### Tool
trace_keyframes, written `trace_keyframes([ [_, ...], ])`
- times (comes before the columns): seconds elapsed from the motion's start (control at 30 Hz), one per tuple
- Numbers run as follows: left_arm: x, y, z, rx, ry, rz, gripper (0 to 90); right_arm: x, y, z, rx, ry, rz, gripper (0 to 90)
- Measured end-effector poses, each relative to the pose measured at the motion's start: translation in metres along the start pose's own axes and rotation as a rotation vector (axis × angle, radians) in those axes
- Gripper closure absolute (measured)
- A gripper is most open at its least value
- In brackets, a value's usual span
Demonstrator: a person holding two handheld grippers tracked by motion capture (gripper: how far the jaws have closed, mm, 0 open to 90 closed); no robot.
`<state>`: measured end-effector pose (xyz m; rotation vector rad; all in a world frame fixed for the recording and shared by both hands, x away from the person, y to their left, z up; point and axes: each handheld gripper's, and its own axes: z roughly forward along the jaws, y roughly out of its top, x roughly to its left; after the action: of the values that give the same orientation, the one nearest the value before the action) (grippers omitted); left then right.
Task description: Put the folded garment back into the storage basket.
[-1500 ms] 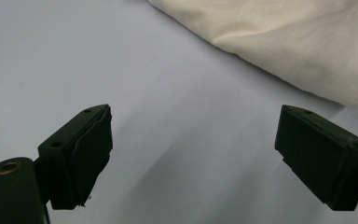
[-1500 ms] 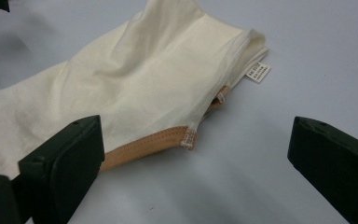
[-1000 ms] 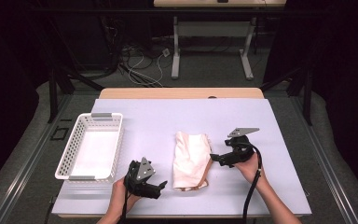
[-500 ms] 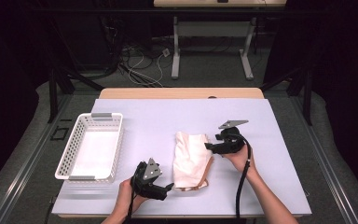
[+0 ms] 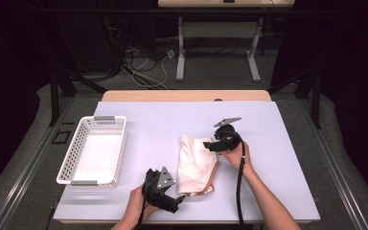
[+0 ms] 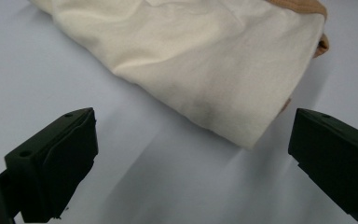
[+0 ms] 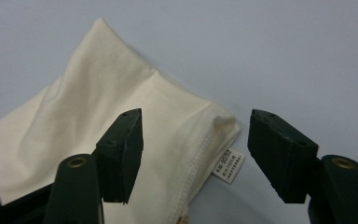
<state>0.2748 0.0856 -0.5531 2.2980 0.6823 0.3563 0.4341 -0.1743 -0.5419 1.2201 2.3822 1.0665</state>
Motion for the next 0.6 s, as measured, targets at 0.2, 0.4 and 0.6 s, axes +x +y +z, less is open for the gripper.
trace_keyframes([
  [0.2,-0.005,0.003,0.007,0.013,-0.018,0.003,0.0,-0.005,0.003,0.009,0.011,0.001,0.024,33.9],
  [0.4,-0.009,0.005,0.009,0.008,-0.021,0.018,3.0,-0.008,0.004,0.017,0.021,0.007,0.037,33.6],
  [0.6,-0.010,0.004,0.012,0.020,-0.028,0.020,18.5,-0.005,0.004,0.022,0.032,0.000,0.036,36.3],
])
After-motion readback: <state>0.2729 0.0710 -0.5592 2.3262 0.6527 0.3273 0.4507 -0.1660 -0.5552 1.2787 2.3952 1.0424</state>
